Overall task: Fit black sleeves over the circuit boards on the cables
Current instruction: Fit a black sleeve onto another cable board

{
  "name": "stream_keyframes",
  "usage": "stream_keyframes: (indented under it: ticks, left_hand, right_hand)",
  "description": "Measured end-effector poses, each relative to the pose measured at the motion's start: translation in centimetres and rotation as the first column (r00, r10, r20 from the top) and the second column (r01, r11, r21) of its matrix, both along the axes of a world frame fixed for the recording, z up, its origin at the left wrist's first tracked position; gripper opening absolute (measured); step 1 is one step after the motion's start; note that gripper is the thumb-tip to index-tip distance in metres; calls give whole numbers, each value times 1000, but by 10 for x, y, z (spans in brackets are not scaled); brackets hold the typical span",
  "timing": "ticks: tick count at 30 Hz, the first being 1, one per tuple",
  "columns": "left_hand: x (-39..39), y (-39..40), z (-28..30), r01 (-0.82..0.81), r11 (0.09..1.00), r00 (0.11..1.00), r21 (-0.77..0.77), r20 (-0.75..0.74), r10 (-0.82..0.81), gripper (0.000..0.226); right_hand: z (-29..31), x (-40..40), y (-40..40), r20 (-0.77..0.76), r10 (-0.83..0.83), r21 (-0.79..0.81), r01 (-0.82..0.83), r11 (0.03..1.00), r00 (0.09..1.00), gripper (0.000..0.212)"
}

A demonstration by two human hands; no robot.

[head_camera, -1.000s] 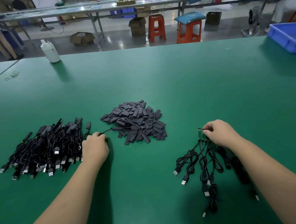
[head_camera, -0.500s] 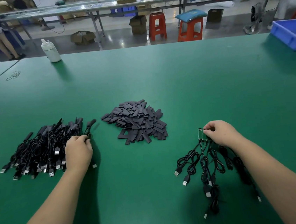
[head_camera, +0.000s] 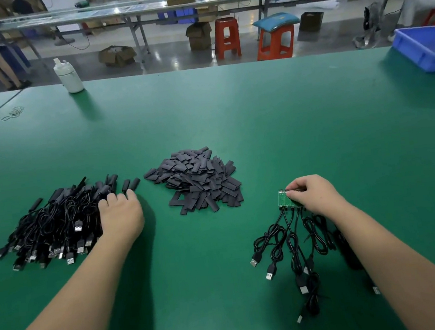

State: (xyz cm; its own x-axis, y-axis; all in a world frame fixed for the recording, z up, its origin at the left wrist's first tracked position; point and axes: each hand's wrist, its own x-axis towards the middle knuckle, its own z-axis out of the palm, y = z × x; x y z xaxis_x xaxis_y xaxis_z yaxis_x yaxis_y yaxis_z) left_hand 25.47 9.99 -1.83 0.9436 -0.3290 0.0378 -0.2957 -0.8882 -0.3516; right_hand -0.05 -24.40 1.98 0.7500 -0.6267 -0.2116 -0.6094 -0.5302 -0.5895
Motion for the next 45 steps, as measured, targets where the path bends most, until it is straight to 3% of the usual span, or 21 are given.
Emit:
stream_keyframes:
  ticks: [5, 8, 10, 12, 13, 15, 17, 19, 21, 23, 27, 32, 41, 43, 45]
  left_hand:
    - [-12, -1, 0, 57, 994, 996, 91, -77, -50, 28]
    - [-8, 8, 3, -13, 995, 999, 99, -40, 17, 27]
    - [-6, 9, 7, -32, 997, 999, 67, 6, 31, 25]
    - [-10, 2, 12, 66, 995, 995, -77, 85, -60, 22]
    - [-14, -8, 14, 165, 964, 984, -208, 105, -146, 21]
    - [-37, -39, 22, 290, 806, 951, -516, 57, -305, 21]
    - [-76, -80, 32, 202, 584, 908, -787, -73, -412, 20]
    - [-119, -123, 34, 25, 432, 824, -902, -226, -520, 30]
    - [-158, -161, 32, -113, 446, 693, -888, -392, -605, 48]
    - [-181, -188, 27, -143, 488, 652, -861, -453, -608, 49]
    - [-188, -210, 26, -196, 488, 743, -850, -454, -492, 22]
    - [-194, -214, 26, -178, 521, 806, -835, -427, -410, 10]
    - [-205, -218, 32, -96, 541, 862, -836, -341, -374, 15]
    - [-198, -210, 33, -160, 472, 814, -867, -386, -434, 17]
    - [-188, -196, 36, -381, 320, 696, -867, -497, -518, 18]
  right_hand:
    - [2, 1, 2, 29, 3, 26, -4, 1000, 1000, 8]
    - [4, 0, 2, 38, 0, 38, -2, 999, 999, 7]
    - [5, -1, 3, 38, -1, 43, 0, 999, 999, 6]
    - [6, -2, 4, 38, 6, 35, -7, 999, 999, 6]
    - [7, -2, 5, 38, 11, 30, -12, 999, 999, 6]
    - [10, -2, 7, 37, 17, 23, -18, 1000, 999, 7]
    - [12, -1, 8, 35, 25, 10, -26, 1000, 999, 7]
    - [14, -1, 10, 37, 30, -6, -30, 1000, 999, 6]
    - [15, -1, 11, 41, 28, -20, -27, 999, 999, 5]
    - [15, -2, 11, 45, 23, -35, -21, 999, 999, 5]
    - [15, -3, 13, 26, -9, -86, 12, 996, 1000, 7]
    - [9, -2, 22, 35, -58, -196, 63, 979, 998, 11]
    - [2, -5, 21, 75, -76, -278, 94, 956, 994, 15]
    - [1, -10, 11, 92, -36, -275, 60, 960, 995, 16]
    - [1, -18, -1, 105, -29, -231, 53, 972, 994, 16]
